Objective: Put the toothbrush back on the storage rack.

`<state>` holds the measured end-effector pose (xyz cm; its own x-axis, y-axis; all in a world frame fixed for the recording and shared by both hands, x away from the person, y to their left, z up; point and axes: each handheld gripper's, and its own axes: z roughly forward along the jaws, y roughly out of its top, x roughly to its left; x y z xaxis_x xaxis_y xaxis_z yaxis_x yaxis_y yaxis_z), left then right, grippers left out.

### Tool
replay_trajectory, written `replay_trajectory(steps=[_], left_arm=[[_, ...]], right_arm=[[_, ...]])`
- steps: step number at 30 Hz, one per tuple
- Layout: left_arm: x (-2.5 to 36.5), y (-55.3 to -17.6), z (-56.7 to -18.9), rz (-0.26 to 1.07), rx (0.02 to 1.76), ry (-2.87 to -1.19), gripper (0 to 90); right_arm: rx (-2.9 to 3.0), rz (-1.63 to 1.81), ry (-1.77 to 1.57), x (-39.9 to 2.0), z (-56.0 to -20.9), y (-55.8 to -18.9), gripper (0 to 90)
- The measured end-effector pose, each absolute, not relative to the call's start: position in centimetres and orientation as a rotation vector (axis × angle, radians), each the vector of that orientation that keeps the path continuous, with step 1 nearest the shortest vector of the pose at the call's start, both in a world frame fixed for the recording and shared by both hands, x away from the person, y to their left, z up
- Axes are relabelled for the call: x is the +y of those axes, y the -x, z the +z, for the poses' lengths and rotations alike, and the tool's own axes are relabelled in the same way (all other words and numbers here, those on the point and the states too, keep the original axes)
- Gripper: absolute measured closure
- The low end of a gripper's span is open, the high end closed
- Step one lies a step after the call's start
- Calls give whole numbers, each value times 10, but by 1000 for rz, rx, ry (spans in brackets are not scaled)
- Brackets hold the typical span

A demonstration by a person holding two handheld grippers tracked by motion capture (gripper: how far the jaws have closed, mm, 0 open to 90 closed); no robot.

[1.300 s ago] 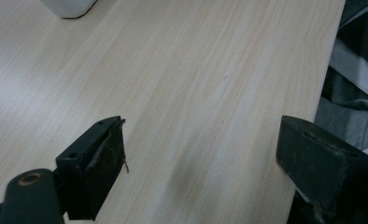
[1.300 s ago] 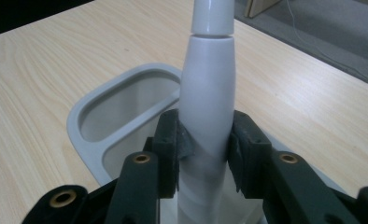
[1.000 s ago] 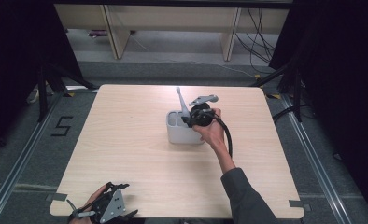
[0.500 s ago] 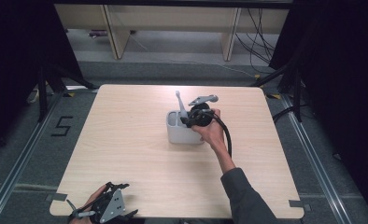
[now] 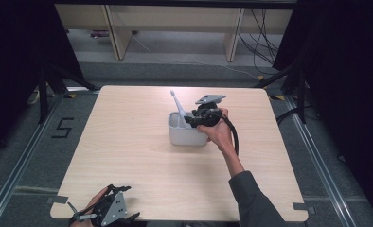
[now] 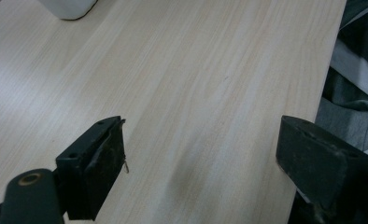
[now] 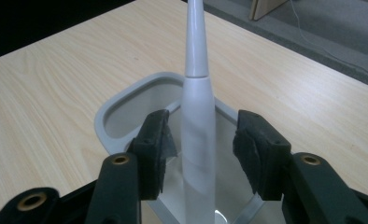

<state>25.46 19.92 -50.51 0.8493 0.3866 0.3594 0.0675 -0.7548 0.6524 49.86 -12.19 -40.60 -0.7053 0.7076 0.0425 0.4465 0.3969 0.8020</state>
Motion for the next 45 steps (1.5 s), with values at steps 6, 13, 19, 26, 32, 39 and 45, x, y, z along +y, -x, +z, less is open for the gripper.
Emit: replay_trajectory(steps=[6,13,19,26,32,39,45], left_arm=[[199,-255,-505,641,330,-2372,151],[199,-255,-505,642,330,-2367,151],[199,-255,-505,641,334,-2364,151],[199,-255,-505,649,342,-2362,151],[200,-255,-505,644,350,-2361,151],[201,-256,-505,651,356,-2353,151],[202,-257,-503,666,366,-2350,151]], right_arm=[[2329,1238,-967,-128,-397,-493,517],[2319,1253,-958,-134,-393,-488,480],[2309,1280,-975,-136,-392,-481,450],[2300,1301,-970,-141,-394,-470,386],[2282,1304,-941,-146,-394,-459,350],[2285,1319,-968,-148,-396,-446,275],[2271,1309,-982,-152,-400,-437,212]])
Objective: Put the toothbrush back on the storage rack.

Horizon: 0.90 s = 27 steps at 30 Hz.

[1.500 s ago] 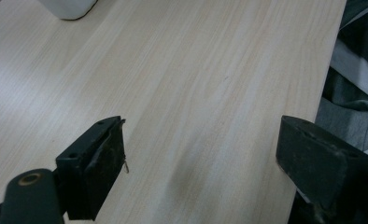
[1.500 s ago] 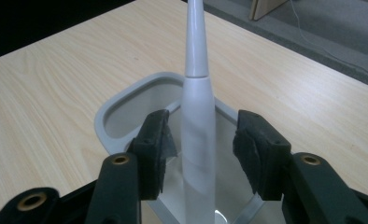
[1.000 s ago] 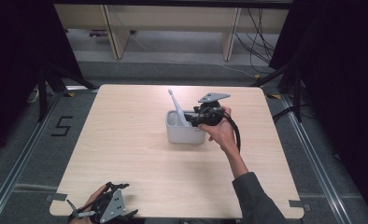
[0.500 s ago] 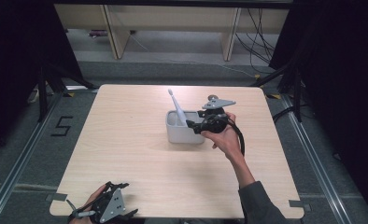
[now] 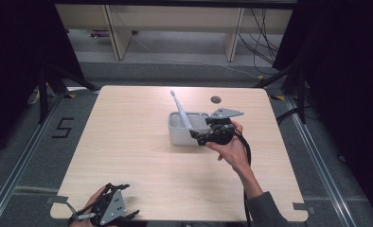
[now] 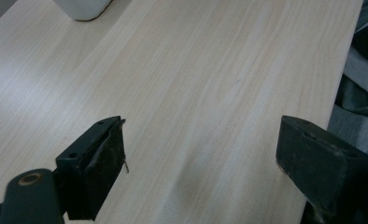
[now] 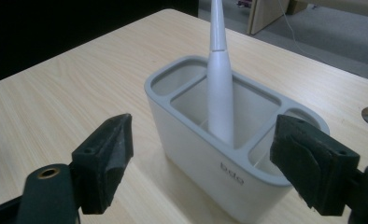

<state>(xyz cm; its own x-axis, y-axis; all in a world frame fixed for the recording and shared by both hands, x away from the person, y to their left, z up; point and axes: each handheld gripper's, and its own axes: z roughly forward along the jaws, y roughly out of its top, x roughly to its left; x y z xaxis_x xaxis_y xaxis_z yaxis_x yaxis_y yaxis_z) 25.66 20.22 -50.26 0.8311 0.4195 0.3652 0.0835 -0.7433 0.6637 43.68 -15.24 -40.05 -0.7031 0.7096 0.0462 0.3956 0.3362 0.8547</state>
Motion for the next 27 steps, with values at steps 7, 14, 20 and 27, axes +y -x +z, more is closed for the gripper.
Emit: replay_trajectory(steps=[7,14,20,27], left_arm=[[204,-258,-501,679,402,-2333,150],[204,-258,-501,703,401,-2326,151],[204,-257,-502,687,418,-2306,151],[205,-257,-501,692,413,-2304,151]], right_arm=[[2254,1300,-995,-160,-401,-425,187],[2250,1279,-1004,-165,-404,-417,182],[2272,1274,-1023,-165,-407,-411,178],[2282,1249,-1014,-167,-411,-406,170]])
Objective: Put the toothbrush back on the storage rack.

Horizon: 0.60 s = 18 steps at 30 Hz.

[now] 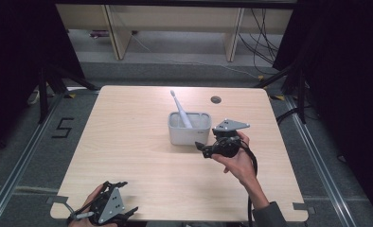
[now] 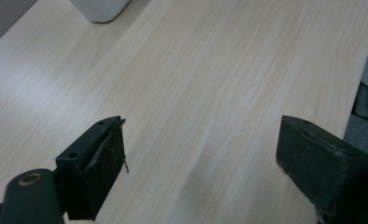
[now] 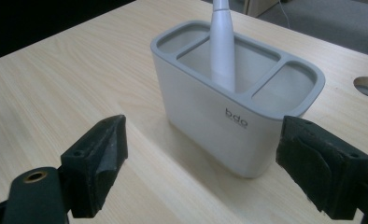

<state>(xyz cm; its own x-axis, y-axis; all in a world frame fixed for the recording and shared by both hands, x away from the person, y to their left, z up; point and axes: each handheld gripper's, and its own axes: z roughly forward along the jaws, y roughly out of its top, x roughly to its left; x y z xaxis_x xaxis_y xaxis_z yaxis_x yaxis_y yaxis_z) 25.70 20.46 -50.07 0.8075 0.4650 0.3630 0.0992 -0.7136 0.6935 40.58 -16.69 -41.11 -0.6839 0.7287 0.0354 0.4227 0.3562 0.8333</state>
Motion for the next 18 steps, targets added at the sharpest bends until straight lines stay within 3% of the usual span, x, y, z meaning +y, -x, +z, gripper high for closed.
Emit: replay_trajectory(steps=[18], left_arm=[[207,-255,-498,724,442,-2266,151]], right_arm=[[2278,1237,-1049,-178,-424,-377,165]])
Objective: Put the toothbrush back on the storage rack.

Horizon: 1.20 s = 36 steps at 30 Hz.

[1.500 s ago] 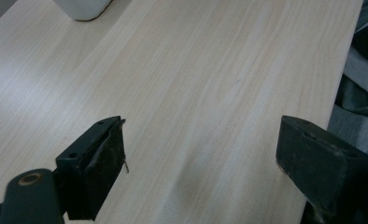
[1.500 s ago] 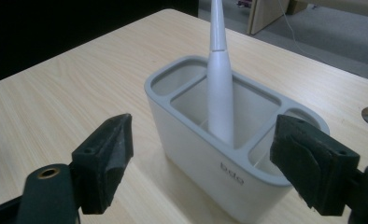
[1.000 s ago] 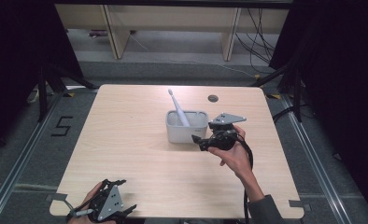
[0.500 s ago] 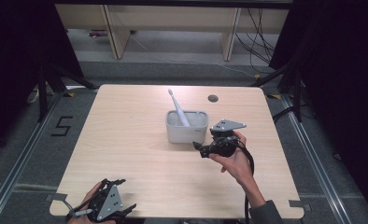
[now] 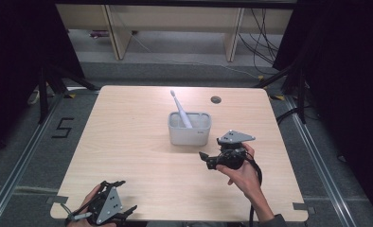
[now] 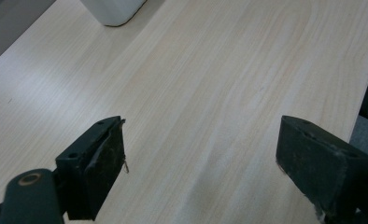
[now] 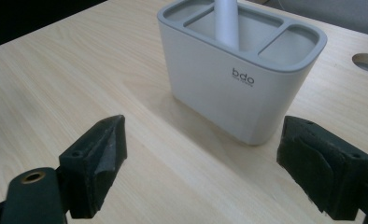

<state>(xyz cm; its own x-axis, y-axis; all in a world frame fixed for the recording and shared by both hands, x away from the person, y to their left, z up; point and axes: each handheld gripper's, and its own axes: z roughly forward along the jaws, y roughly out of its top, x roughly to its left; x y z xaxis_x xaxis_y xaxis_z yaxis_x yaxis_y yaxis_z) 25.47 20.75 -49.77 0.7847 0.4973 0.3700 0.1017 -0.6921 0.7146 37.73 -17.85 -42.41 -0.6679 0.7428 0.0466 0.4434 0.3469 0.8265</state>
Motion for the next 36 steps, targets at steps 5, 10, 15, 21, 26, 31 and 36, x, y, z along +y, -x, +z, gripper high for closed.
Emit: replay_trajectory(steps=[5,10,15,21,26,31,36], left_arm=[[209,-254,-496,736,452,-2251,151],[210,-253,-495,736,469,-2238,151],[212,-253,-493,727,478,-2245,150],[211,-253,-493,719,476,-2236,150],[211,-253,-493,720,479,-2243,150],[211,-253,-494,729,486,-2230,150],[211,-253,-493,722,484,-2241,150]], right_arm=[[2273,1229,-1058,-182,-429,-369,165],[2270,1225,-1064,-185,-434,-361,166],[2273,1245,-1090,-186,-436,-354,166],[2283,1226,-1095,-188,-438,-345,166],[2299,1228,-1075,-188,-441,-342,166],[2299,1219,-1091,-189,-444,-336,165],[2293,1206,-1077,-193,-446,-331,164]])
